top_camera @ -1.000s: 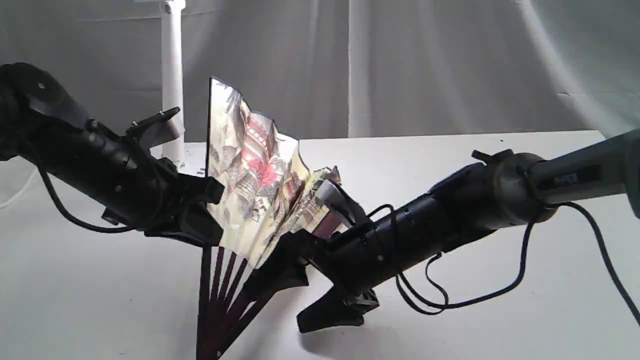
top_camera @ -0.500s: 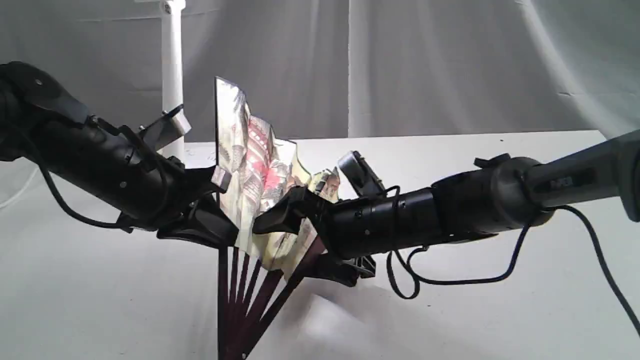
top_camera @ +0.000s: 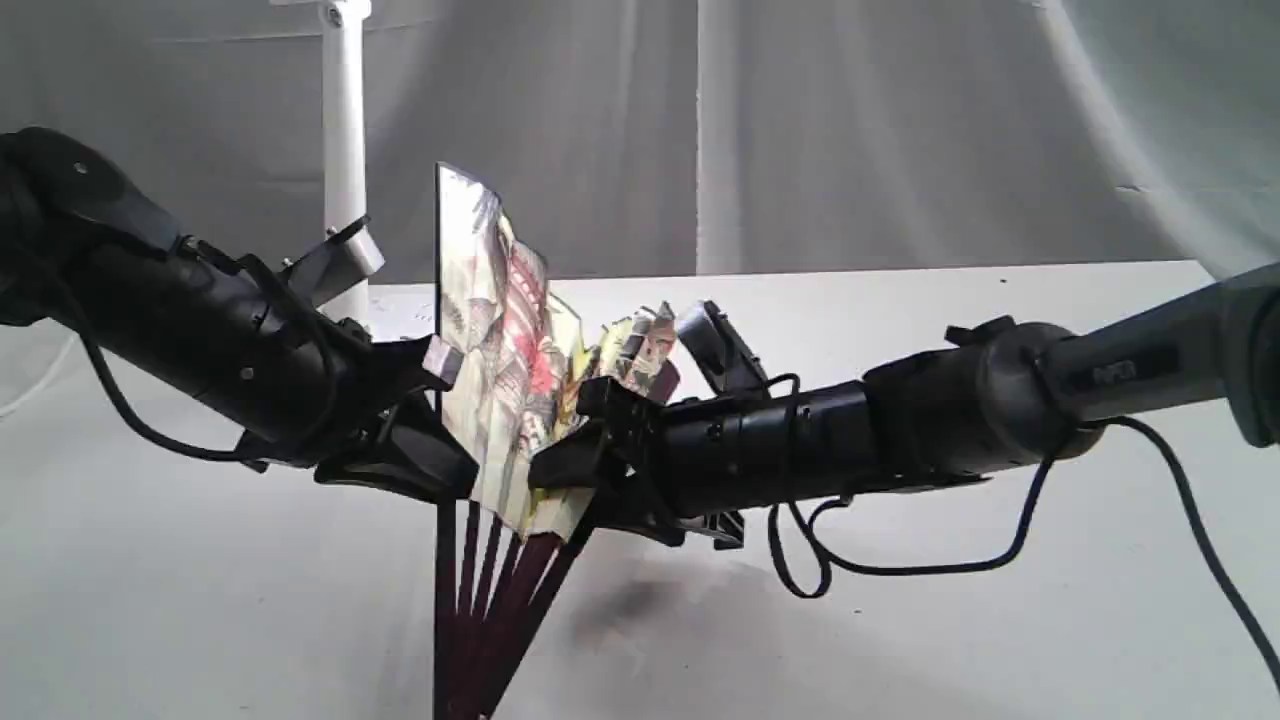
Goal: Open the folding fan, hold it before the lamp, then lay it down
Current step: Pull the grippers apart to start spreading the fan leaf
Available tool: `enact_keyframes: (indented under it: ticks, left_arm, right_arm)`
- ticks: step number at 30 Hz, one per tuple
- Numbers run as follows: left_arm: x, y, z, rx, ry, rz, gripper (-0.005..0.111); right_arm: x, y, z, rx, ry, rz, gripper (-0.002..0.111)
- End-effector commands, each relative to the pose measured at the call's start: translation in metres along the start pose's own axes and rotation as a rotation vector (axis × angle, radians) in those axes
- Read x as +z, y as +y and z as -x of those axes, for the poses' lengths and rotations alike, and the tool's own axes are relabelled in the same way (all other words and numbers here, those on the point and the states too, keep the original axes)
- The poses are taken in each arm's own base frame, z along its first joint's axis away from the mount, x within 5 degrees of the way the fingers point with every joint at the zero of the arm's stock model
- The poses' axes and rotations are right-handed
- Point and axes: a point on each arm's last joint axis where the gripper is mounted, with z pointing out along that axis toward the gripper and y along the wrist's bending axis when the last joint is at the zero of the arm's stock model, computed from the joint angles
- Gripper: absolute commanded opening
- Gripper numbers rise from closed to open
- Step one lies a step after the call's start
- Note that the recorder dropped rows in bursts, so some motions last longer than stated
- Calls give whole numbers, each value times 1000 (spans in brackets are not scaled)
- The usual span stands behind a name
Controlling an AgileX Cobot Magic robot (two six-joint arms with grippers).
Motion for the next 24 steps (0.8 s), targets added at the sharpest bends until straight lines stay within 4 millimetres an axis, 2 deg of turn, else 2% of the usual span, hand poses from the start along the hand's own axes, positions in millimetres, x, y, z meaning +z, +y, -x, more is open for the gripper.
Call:
enact_keyframes:
  ticks: [1, 8, 13, 17, 24]
  left_arm:
    - [-3, -1, 6, -11, -59, 5, 0]
    - [-3, -1, 10, -34, -98, -16, 0]
    - [13, 0, 9, -33, -56, -156, 0]
    - [28, 4, 10, -21, -45, -262, 0]
    - [40, 11, 9, 56, -35, -293, 0]
  right_arm:
    - [-9, -3, 5, -10, -4, 22, 36]
    - [-28, 0, 12, -130, 30, 196, 54]
    - [-30, 6, 8, -257, 44, 268, 54]
    - [-30, 6, 9, -305, 37, 268, 50]
    - [-30, 6, 8, -334, 34, 270, 28]
